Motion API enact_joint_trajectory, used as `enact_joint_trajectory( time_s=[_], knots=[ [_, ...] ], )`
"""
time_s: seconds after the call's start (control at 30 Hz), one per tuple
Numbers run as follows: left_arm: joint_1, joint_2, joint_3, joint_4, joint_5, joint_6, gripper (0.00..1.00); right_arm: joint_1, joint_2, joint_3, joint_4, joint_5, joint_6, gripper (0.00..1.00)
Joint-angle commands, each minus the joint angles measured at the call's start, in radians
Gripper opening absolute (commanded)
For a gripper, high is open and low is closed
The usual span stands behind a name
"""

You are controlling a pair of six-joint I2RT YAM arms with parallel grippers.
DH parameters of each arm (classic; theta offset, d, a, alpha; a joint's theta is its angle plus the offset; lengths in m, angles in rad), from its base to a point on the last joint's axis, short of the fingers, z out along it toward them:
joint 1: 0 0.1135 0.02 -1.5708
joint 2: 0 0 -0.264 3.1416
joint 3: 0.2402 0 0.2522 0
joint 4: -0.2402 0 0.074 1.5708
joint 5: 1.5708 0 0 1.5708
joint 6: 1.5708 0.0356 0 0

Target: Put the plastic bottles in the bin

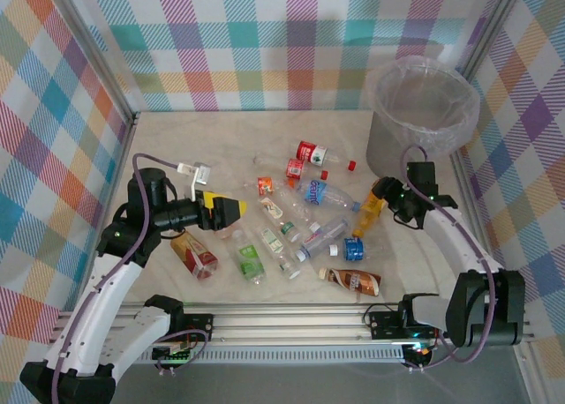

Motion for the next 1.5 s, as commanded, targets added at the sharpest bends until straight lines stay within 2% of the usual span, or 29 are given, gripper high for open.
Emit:
enact_joint_trajectory(
  time_s=[0.0,0.5,0.97,1.23,1.47],
  knots=[
    [-0.007,-0.008,-0.012,0.031,0.012,0.014,1.0,0.005,0.043,-0.022,0.107,0.002,0.03,0.73],
    [-0.007,-0.002,-0.016,0.024,-0.022,0.013,1.0,0.005,0.249,-0.013,0.244,-0.003,0.035,0.72],
    [-0.007,0.009,-0.016,0.011,-0.042,0.018,1.0,0.011,0.349,-0.01,0.323,0.009,0.024,0.69],
    [-0.009,0.013,-0.014,0.009,-0.046,0.02,1.0,0.012,0.335,-0.017,0.349,0.005,0.011,0.63],
    [-0.007,0.028,-0.004,0.005,-0.062,0.023,1.0,0.012,0.218,-0.05,0.373,0.003,0.005,0.59]
  ],
)
